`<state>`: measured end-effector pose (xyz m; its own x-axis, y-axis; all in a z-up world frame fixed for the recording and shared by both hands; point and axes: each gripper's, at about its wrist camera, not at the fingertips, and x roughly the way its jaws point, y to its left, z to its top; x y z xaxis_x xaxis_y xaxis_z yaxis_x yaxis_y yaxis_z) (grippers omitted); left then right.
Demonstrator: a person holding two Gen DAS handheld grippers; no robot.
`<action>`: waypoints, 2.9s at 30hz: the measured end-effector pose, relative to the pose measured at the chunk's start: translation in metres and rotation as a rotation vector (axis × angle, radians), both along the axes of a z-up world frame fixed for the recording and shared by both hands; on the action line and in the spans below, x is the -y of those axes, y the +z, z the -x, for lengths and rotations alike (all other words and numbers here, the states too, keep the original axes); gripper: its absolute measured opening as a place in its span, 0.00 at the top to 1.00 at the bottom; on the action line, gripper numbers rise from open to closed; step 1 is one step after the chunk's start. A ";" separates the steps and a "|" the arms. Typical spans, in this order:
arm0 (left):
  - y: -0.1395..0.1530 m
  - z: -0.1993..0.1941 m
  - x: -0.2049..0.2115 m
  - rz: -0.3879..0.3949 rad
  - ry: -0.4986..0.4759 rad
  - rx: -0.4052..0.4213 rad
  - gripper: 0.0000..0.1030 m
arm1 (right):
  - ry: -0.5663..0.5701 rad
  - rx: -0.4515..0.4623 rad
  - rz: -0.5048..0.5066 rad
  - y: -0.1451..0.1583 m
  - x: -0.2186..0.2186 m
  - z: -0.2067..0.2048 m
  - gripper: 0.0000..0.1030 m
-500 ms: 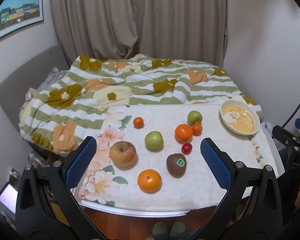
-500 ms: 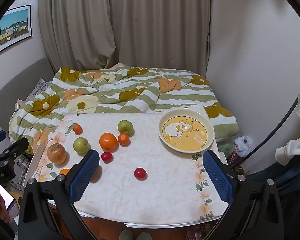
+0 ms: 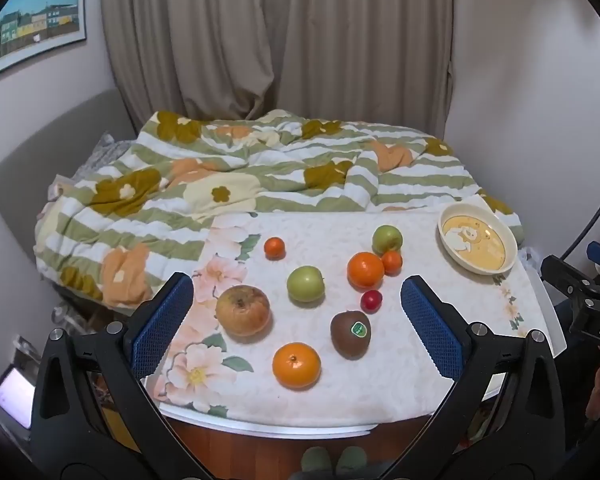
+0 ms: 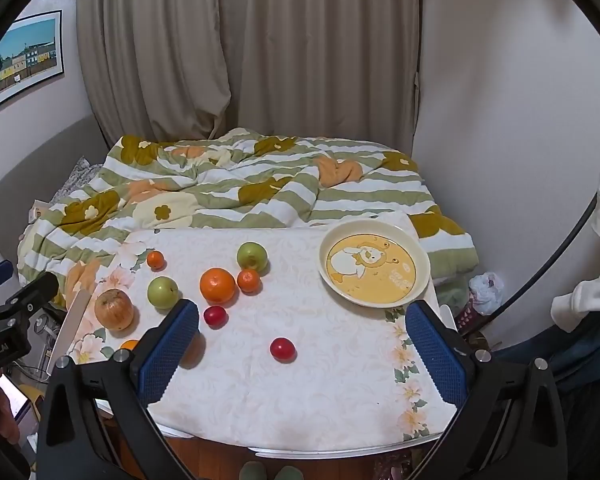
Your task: Organize fruits
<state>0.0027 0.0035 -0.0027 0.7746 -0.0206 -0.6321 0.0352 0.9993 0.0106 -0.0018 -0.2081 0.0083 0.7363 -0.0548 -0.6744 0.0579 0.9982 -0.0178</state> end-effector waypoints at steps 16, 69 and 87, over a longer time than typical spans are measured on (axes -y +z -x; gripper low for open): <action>0.004 -0.007 0.000 0.000 0.035 0.004 0.00 | 0.005 -0.002 -0.003 -0.001 -0.002 -0.002 0.00; -0.001 -0.012 -0.003 0.011 0.009 -0.022 0.00 | 0.005 -0.005 -0.007 -0.004 -0.005 -0.004 0.00; -0.015 -0.011 -0.035 0.005 0.083 -0.058 0.00 | 0.081 -0.021 -0.030 -0.020 -0.011 -0.003 0.00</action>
<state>0.0138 0.0380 -0.0181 0.7359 0.0391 -0.6760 -0.0474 0.9989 0.0061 0.0009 -0.1972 -0.0116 0.7229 0.0248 -0.6905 -0.0233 0.9997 0.0115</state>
